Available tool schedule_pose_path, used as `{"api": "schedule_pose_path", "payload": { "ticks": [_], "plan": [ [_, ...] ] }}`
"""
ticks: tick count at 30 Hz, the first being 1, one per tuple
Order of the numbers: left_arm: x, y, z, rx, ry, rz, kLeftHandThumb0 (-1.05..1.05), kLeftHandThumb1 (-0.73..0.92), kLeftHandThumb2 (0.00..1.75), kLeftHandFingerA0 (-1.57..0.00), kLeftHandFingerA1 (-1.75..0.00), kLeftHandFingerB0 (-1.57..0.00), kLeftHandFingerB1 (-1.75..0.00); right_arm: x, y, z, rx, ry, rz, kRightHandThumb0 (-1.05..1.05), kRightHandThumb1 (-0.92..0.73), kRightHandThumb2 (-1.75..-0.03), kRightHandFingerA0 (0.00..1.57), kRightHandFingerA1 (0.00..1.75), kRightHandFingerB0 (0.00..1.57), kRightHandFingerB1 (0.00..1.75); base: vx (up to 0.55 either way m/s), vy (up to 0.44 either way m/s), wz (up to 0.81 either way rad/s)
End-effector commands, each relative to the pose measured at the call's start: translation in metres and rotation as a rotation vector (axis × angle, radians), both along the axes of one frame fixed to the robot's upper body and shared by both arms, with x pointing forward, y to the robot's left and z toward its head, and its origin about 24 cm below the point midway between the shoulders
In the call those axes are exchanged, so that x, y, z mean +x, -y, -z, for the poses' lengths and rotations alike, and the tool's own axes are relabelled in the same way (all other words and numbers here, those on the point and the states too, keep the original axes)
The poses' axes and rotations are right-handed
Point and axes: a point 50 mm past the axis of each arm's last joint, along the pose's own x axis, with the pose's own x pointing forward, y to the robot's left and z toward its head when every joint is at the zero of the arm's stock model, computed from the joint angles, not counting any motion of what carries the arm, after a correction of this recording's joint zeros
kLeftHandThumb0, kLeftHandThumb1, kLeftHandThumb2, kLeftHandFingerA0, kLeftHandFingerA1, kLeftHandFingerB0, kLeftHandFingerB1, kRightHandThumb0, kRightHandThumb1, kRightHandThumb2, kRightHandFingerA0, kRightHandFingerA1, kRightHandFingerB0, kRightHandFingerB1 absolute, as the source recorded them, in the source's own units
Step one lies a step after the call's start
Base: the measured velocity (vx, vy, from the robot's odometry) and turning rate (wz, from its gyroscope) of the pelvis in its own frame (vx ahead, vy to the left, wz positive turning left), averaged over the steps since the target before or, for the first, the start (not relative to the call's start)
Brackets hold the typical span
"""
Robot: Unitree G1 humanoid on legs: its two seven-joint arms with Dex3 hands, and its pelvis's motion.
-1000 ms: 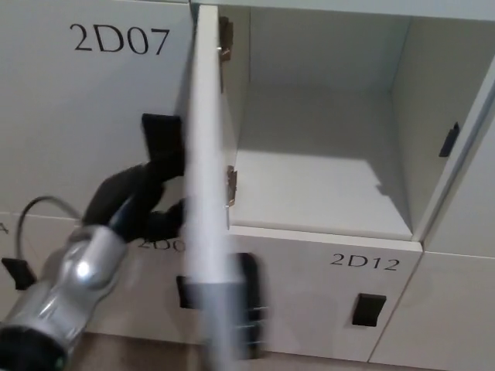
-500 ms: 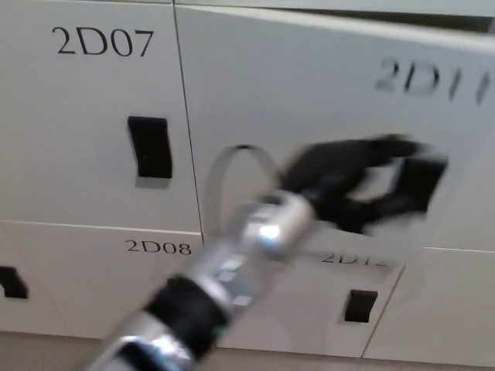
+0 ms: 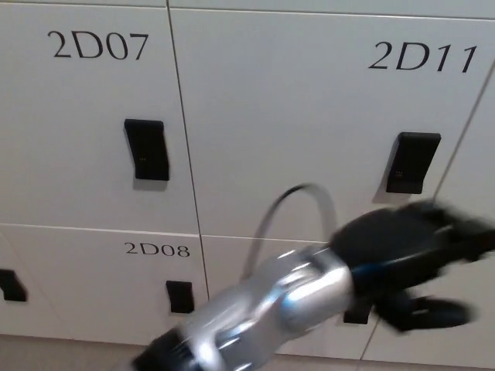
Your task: The robot uses its left hand to push the door of an open cabinet towards the right and closes it
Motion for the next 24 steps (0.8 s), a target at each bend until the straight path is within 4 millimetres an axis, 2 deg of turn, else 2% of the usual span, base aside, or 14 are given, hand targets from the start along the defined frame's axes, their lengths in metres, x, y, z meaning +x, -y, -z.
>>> {"api": "schedule_pose_path", "payload": {
  "ticks": [1, 2, 4, 6, 13, 14, 15, 18, 19, 20, 21, 22, 23, 24],
  "plan": [
    [-0.013, -0.132, 0.081, 0.077, -0.324, -0.316, -0.61, 0.71, 1.07, -0.33, -0.54, -0.15, -0.44, -0.002, 0.013, -0.003, -0.007, -0.01, 0.025, -0.51, -0.71, -1.01, 0.37, 0.54, 0.27, 0.48, 0.0, 0.0, 0.0],
    [-0.021, -0.164, 0.096, 0.07, -0.373, -0.421, -0.65, 0.89, 0.67, -0.37, -0.34, -0.3, -0.31, -0.001, 0.013, -0.004, -0.03, -0.012, 0.002, -0.51, -0.71, -1.02, 0.37, 0.55, 0.25, 0.48, 0.0, 0.0, 0.0],
    [-0.026, -0.184, 0.104, 0.073, -0.392, -0.484, -0.69, 0.81, 0.7, -0.38, -0.37, -0.28, -0.33, 0.0, 0.012, -0.004, -0.031, -0.011, -0.001, -0.51, -0.69, -1.01, 0.37, 0.54, 0.25, 0.48, 0.0, 0.0, 0.0],
    [-0.032, -0.205, 0.112, 0.089, -0.386, -0.554, -0.64, 0.89, 0.67, -0.41, -0.36, -0.32, -0.31, 0.001, 0.011, -0.005, -0.023, -0.007, 0.004, -0.51, -0.7, -1.01, 0.35, 0.54, 0.22, 0.47, 0.0, 0.0, 0.0],
    [-0.053, -0.28, 0.129, 0.073, -0.39, -0.872, -0.6, 0.84, 0.66, -0.46, -0.36, -0.38, -0.33, 0.009, 0.008, -0.007, -0.002, 0.002, 0.007, -0.5, -0.69, -1.01, 0.35, 0.54, 0.21, 0.47, 0.0, 0.0, 0.0],
    [-0.054, -0.283, 0.13, 0.065, -0.392, -0.889, -0.6, 0.84, 0.66, -0.46, -0.36, -0.38, -0.33, 0.009, 0.008, -0.007, 0.0, 0.004, 0.008, -0.5, -0.69, -1.01, 0.35, 0.54, 0.21, 0.47, 0.0, 0.0, 0.0],
    [-0.056, -0.291, 0.132, 0.049, -0.398, -0.932, -0.59, 0.67, 1.04, -0.38, -0.55, -0.22, -0.46, 0.009, 0.008, -0.007, -0.002, 0.005, 0.004, -0.5, -0.69, -1.02, 0.36, 0.55, 0.21, 0.47, 0.0, 0.0, 0.0],
    [-0.061, -0.313, 0.138, 0.02, -0.395, -1.063, -0.61, 0.69, 1.05, -0.37, -0.55, -0.23, -0.46, 0.008, 0.007, -0.007, -0.004, 0.015, 0.0, -0.49, -0.69, -1.02, 0.37, 0.56, 0.22, 0.48, 0.0, 0.0, 0.0],
    [-0.064, -0.319, 0.141, 0.02, -0.4, -1.104, -0.71, 0.75, 0.73, -0.42, -0.41, -0.37, -0.37, 0.008, 0.007, -0.006, -0.009, 0.007, -0.003, -0.5, -0.69, -1.03, 0.38, 0.56, 0.23, 0.48, 0.0, 0.0, 0.0],
    [-0.066, -0.323, 0.143, 0.02, -0.404, -1.127, -0.71, 0.75, 0.73, -0.42, -0.41, -0.37, -0.37, 0.007, 0.007, -0.006, -0.015, 0.004, -0.006, -0.5, -0.69, -1.03, 0.38, 0.56, 0.23, 0.48, 0.0, 0.0, 0.0],
    [-0.07, -0.328, 0.147, 0.025, -0.421, -1.158, -0.65, 0.69, 1.05, -0.4, -0.55, -0.26, -0.46, 0.006, 0.007, -0.005, -0.014, -0.001, -0.007, -0.49, -0.69, -1.03, 0.38, 0.56, 0.24, 0.48, 0.0, 0.0, 0.0],
    [-0.077, -0.335, 0.152, 0.043, -0.446, -1.202, -0.73, 0.75, 0.75, -0.42, -0.41, -0.37, -0.37, 0.003, 0.007, -0.004, -0.012, -0.01, -0.012, -0.52, -0.7, -1.03, 0.36, 0.55, 0.23, 0.47, 0.0, 0.0, 0.0],
    [-0.08, -0.338, 0.154, 0.053, -0.454, -1.218, -0.73, 0.75, 0.75, -0.42, -0.41, -0.37, -0.37, 0.002, 0.007, -0.003, -0.012, -0.014, -0.016, -0.52, -0.7, -1.03, 0.36, 0.55, 0.23, 0.47, 0.0, 0.0, 0.0],
    [-0.086, -0.342, 0.158, 0.066, -0.47, -1.238, -0.66, 0.7, 1.05, -0.39, -0.54, -0.25, -0.46, -0.002, 0.007, -0.002, -0.01, -0.022, -0.016, -0.52, -0.7, -1.02, 0.37, 0.55, 0.25, 0.48, 0.0, 0.0, 0.0]
  ]
}}
